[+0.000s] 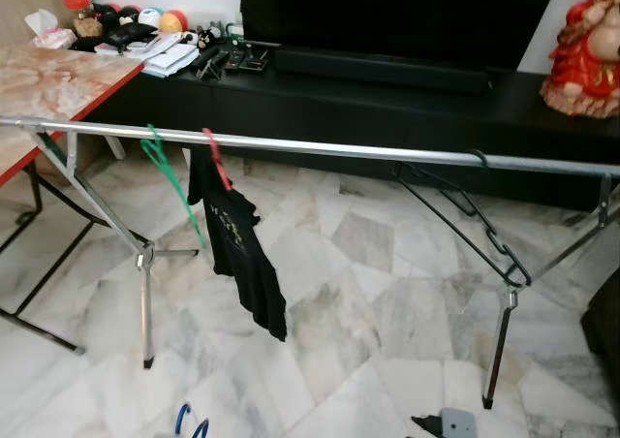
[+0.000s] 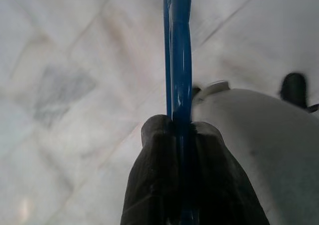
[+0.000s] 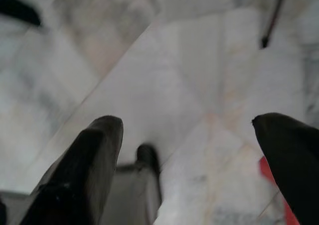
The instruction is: Hang hanger
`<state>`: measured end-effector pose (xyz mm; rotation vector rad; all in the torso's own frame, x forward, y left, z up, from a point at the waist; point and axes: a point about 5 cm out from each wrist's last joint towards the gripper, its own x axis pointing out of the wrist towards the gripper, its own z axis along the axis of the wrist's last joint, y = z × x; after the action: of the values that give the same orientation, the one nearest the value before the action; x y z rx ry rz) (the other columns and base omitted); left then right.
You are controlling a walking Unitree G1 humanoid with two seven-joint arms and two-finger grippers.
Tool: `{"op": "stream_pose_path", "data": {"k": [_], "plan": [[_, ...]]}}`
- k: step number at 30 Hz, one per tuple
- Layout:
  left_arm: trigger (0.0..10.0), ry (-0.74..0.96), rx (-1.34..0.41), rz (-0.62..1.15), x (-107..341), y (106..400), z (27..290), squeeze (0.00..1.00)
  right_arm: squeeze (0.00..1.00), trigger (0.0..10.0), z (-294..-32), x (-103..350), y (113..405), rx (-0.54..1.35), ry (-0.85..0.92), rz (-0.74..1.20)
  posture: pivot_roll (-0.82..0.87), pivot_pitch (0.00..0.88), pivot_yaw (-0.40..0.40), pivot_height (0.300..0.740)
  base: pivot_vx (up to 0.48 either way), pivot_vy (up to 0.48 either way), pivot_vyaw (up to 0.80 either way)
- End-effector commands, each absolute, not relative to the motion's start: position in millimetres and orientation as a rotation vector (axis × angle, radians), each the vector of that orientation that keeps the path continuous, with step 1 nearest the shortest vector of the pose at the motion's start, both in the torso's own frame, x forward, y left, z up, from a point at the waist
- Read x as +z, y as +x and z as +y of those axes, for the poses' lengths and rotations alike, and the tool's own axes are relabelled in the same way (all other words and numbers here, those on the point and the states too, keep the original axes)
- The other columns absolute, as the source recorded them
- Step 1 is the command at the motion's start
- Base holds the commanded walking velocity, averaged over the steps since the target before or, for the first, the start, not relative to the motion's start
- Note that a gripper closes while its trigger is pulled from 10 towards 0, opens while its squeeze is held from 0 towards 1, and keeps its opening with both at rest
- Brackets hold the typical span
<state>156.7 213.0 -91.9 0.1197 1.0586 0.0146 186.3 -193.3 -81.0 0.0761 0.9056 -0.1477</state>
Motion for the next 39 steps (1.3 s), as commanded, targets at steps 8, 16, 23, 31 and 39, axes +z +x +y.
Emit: {"op": "stream_pose_path", "data": {"k": [8,16,23,31,39], "plan": [[10.0,0.117,0.013,1.146,-101.2,132.1,214.0,0.00,0.00,10.0,-189.0,-85.7,177.9,-0.154,0.091,0.932,-0.07,0.152,-0.011,0.740,0.000,-0.307,-0.62],[10.0,0.083,0.121,1.022,-90.5,155.0,221.8,0.00,0.00,10.0,-188.1,-85.4,178.4,-0.149,0.096,0.922,-0.07,0.156,-0.006,0.740,0.000,0.000,0.00],[10.0,0.049,0.038,0.840,-70.2,193.9,219.3,0.00,0.00,10.0,-187.9,-85.7,178.0,-0.143,0.086,0.929,-0.06,0.154,-0.005,0.740,0.000,0.000,0.00],[10.0,0.082,-0.124,0.598,-44.7,226.5,201.3,0.00,0.00,10.0,-188.8,-85.7,177.7,-0.141,0.086,0.928,-0.06,0.147,-0.003,0.740,0.000,0.000,0.00],[10.0,0.122,-0.033,0.316,-13.7,238.4,195.8,0.00,0.00,10.0,-188.8,-86.4,175.9,-0.135,0.082,0.930,-0.06,0.134,0.008,0.740,0.000,0.000,0.00]]}}
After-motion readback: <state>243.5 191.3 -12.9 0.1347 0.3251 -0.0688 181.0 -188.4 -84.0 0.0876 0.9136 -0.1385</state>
